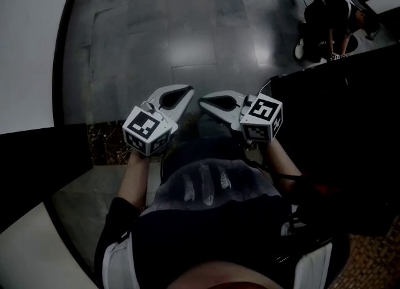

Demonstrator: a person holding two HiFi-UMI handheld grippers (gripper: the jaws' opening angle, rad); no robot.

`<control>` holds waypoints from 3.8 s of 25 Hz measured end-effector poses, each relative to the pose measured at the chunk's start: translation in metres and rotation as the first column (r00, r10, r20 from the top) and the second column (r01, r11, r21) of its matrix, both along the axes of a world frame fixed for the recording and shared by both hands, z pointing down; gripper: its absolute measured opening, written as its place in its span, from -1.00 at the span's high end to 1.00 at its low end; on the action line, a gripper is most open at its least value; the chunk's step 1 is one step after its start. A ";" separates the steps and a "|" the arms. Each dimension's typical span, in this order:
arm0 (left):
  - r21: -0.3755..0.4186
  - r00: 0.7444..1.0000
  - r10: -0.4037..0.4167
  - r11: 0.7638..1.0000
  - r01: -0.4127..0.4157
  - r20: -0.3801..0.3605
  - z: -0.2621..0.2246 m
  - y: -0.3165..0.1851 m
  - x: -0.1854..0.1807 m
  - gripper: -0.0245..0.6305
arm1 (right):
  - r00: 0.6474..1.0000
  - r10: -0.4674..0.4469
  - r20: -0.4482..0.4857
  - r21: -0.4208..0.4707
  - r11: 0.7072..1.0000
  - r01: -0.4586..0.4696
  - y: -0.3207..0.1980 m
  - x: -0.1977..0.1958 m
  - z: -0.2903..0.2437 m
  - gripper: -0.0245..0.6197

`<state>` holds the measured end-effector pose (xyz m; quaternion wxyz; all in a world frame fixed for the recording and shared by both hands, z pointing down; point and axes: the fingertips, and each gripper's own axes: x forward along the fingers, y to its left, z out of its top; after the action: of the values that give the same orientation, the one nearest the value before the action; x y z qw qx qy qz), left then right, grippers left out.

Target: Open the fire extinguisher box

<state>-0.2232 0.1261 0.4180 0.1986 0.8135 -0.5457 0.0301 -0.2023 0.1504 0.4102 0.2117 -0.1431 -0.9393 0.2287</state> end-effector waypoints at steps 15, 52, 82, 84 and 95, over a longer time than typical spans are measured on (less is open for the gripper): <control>-0.117 0.993 -0.041 0.992 0.054 0.114 0.007 -0.100 -0.049 0.92 | 0.995 0.078 0.061 -0.133 0.989 -0.069 -0.111 -0.043 0.022 0.92; -0.095 0.992 -0.017 0.995 0.029 0.125 0.024 -0.279 -0.150 0.92 | 0.972 0.233 -0.021 -0.099 0.967 -0.234 -0.308 -0.109 0.042 0.92; -0.023 0.991 0.113 0.993 -0.114 -0.074 0.024 -0.305 -0.247 0.92 | 0.940 0.341 -0.015 0.096 0.936 -0.338 -0.318 -0.223 0.002 0.92; -0.059 0.994 0.081 0.995 -0.085 -0.073 0.036 -0.309 -0.255 0.93 | 0.943 0.333 -0.022 0.090 0.940 -0.330 -0.320 -0.223 0.007 0.92; -0.076 0.999 0.039 0.996 -0.037 0.025 0.025 -0.365 -0.259 0.92 | 0.944 0.328 0.037 0.017 0.944 -0.329 -0.386 -0.213 0.020 0.92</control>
<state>-0.4823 -0.2389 0.4432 0.2213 0.8151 -0.5313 0.0651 -0.4152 -0.2359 0.4304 0.1561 0.0141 -0.9561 0.2476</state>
